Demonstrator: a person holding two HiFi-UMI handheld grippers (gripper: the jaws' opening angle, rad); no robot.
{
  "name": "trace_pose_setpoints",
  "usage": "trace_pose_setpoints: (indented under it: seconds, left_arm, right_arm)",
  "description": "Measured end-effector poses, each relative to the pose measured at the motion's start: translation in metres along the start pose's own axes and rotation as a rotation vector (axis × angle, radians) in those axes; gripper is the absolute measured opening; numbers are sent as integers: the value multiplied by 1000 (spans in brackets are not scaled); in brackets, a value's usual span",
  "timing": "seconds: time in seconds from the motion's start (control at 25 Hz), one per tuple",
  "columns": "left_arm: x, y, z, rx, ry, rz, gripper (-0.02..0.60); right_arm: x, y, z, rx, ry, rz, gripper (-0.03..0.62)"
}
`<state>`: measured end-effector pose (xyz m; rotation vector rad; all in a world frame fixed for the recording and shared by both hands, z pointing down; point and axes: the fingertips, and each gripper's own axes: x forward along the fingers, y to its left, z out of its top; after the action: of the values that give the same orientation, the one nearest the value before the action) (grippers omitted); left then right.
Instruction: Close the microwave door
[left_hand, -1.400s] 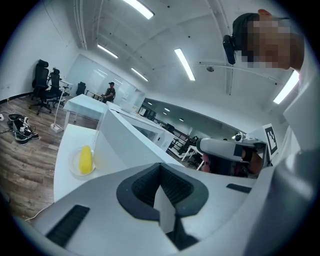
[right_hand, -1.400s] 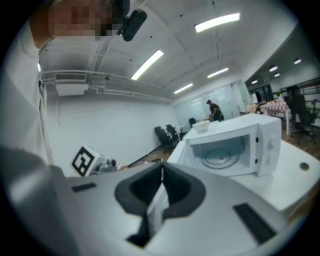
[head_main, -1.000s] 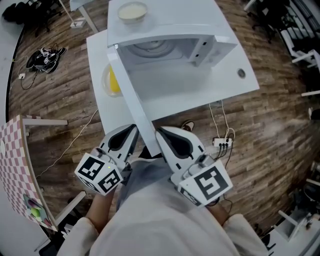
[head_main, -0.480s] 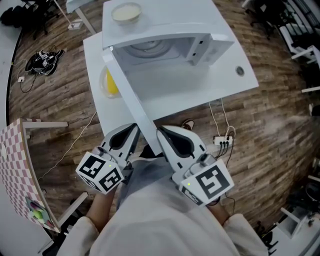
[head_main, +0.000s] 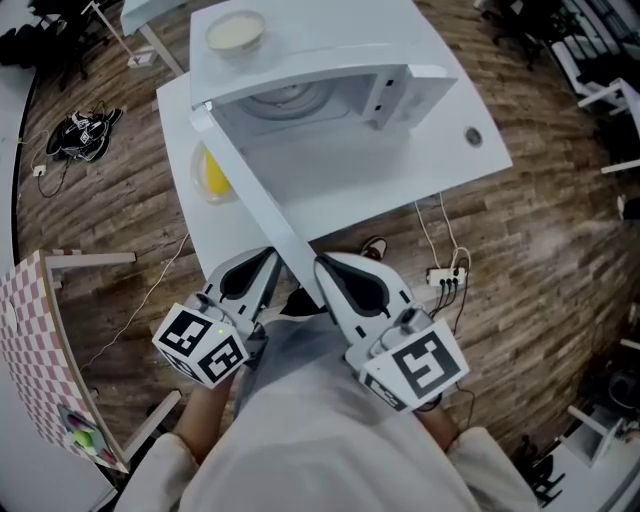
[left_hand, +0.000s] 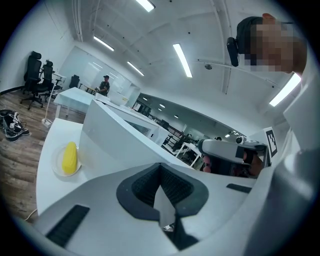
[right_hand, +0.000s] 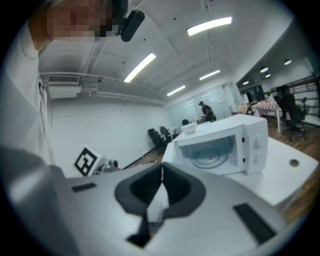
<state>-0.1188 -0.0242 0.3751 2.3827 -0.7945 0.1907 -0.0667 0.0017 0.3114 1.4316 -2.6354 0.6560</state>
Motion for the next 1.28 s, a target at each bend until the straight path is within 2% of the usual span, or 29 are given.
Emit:
trace_pose_setpoints:
  seconds: [0.56, 1.28]
  left_arm:
    - [23, -9, 5, -8, 8, -45, 18]
    - [51, -16, 11, -13, 25, -85, 18]
  right_arm:
    - [-15, -16, -1, 16, 4, -35, 23]
    - [-19, -31, -14, 22, 55, -33, 23]
